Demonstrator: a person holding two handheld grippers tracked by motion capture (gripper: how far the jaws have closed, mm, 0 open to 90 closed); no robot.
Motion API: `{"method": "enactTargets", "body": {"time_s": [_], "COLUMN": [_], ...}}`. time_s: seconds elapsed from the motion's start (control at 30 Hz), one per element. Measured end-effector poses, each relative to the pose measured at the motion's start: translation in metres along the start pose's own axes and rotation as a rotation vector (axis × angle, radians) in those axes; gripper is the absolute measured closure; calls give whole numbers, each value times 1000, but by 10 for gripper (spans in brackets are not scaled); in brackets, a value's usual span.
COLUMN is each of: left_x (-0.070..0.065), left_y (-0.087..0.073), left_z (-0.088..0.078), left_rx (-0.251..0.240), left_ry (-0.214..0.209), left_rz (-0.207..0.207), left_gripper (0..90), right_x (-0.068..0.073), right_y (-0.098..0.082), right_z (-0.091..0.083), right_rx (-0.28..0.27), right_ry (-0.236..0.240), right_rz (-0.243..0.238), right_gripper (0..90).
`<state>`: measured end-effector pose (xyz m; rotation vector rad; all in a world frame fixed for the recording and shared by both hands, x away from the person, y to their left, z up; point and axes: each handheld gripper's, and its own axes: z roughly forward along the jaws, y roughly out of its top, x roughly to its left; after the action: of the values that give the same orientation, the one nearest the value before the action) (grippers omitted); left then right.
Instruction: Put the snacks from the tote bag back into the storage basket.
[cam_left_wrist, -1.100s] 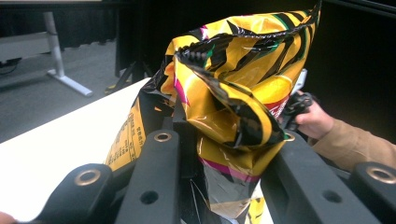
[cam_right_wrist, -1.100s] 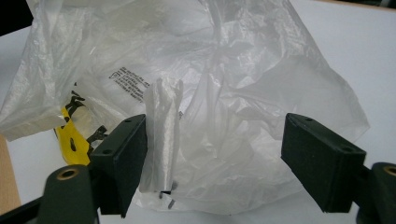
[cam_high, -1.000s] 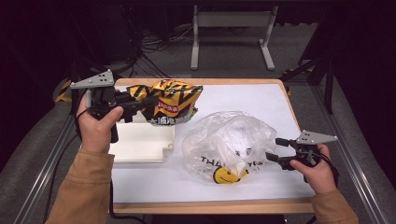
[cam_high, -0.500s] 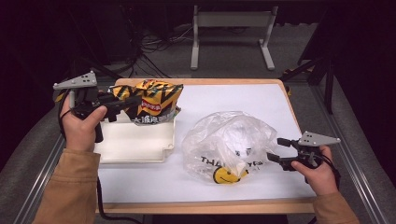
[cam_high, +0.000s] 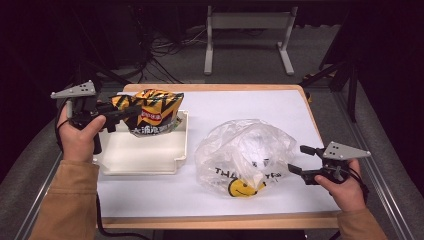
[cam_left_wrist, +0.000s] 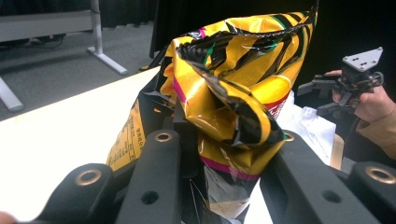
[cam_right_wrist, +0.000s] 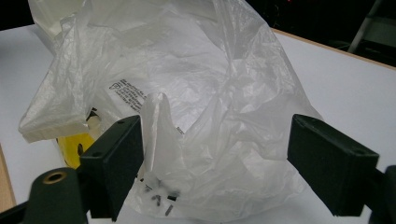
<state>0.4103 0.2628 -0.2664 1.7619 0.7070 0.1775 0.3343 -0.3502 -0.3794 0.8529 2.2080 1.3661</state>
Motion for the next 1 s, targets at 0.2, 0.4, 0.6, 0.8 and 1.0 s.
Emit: {"method": "enactTargets", "body": {"time_s": [0.2, 0.4, 0.6, 0.8, 1.0], "left_x": [13, 24, 30, 36, 43], "left_y": [-12, -22, -31, -40, -51], "left_z": [4, 7, 17, 28, 34], "left_rx": [13, -9, 5, 24, 35], "left_ry": [12, -1, 24, 20, 9], "left_rz": [-25, -45, -66, -83, -110], "left_gripper": [744, 746, 746, 749, 750], "right_x": [2, 2, 2, 3, 3], "right_y": [2, 1, 1, 1, 0], "right_z": [3, 5, 6, 6, 7], "right_rx": [-4, 0, -6, -9, -11], "right_ry": [-6, -3, 10, 26, 29], "right_rz": [3, 3, 8, 13, 18], "right_gripper": [191, 190, 185, 183, 182]}}
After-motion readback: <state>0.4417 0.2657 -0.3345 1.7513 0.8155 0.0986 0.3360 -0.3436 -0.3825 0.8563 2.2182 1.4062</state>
